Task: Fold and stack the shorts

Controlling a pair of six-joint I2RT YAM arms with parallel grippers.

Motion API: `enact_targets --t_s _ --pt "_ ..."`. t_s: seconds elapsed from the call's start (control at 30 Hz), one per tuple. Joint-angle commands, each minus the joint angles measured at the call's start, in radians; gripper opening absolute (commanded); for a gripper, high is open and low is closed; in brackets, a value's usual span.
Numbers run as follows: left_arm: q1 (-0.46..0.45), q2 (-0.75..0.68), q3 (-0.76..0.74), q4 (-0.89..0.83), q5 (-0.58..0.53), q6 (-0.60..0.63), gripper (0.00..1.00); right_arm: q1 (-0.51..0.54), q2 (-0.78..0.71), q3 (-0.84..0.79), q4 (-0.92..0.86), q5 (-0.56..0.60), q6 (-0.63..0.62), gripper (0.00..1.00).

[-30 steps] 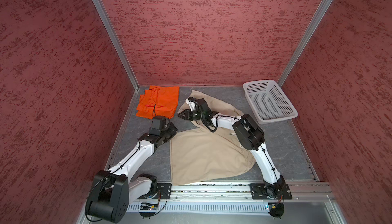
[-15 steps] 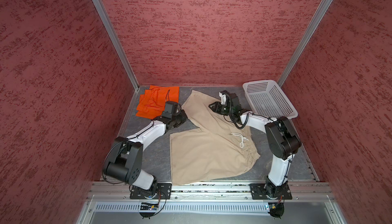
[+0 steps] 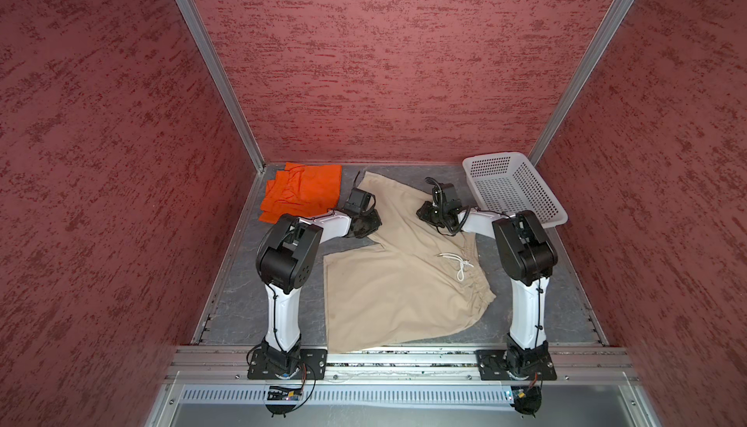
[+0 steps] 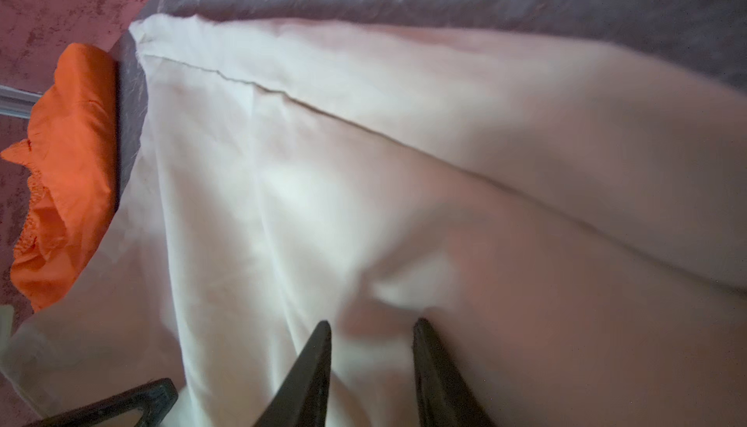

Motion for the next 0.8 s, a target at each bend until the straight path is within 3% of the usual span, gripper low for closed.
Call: enact_targets --t_s 0.0,0.17,0.37,0.6,0.77 --pt "0.046 -0.009 -0.045 -0.031 -0.059 0.023 0.00 -0.036 0.070 0.052 -0.103 0.077 0.021 0.35" --pt "0.119 -0.074 -0.148 -0.013 -0.076 0.033 0.00 -0.070 0.140 0.138 -0.162 0.103 0.009 0.35" --pt "0.185 -0.183 -0.181 -0.011 -0.038 0.051 0.01 -0.079 0.171 0.260 -0.194 0.048 -0.047 0.36" --pt "0.169 -0.342 -0.163 0.010 0.032 0.051 0.08 -0.059 -0.063 0.176 -0.118 -0.011 -0.055 0.40" --pt "0.101 -0.323 -0.136 0.016 0.037 0.053 0.06 -0.004 -0.238 -0.018 -0.070 -0.024 -0.028 0.38"
